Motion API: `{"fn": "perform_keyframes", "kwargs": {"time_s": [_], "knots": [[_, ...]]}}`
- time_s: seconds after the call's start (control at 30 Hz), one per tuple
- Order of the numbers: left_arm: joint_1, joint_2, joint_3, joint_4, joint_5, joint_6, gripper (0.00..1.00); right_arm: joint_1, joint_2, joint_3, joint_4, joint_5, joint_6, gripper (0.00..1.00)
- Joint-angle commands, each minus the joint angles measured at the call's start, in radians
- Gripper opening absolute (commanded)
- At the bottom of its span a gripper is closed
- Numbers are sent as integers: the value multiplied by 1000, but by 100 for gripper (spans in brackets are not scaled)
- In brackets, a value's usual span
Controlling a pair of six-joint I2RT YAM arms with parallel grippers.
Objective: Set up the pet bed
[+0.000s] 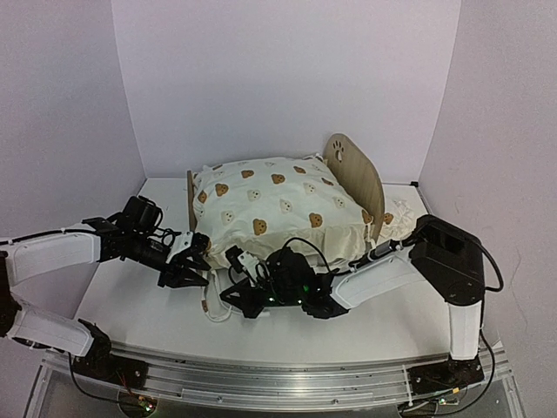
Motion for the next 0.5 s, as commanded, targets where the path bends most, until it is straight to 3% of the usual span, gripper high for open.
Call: {"fn": "perform_keyframes", "kwargs": {"time_s": [0.0,0.23,0.47], "knots": [[1,69,10,125,-78,56,41,8,-80,1,-219,-64,101,0],[1,153,48,165,-230,119,42,8,-142,-76,-330,-76,194,1],[1,119,63,16,-108,217,45,8,-202,-91,-429,56,163,16]]}}
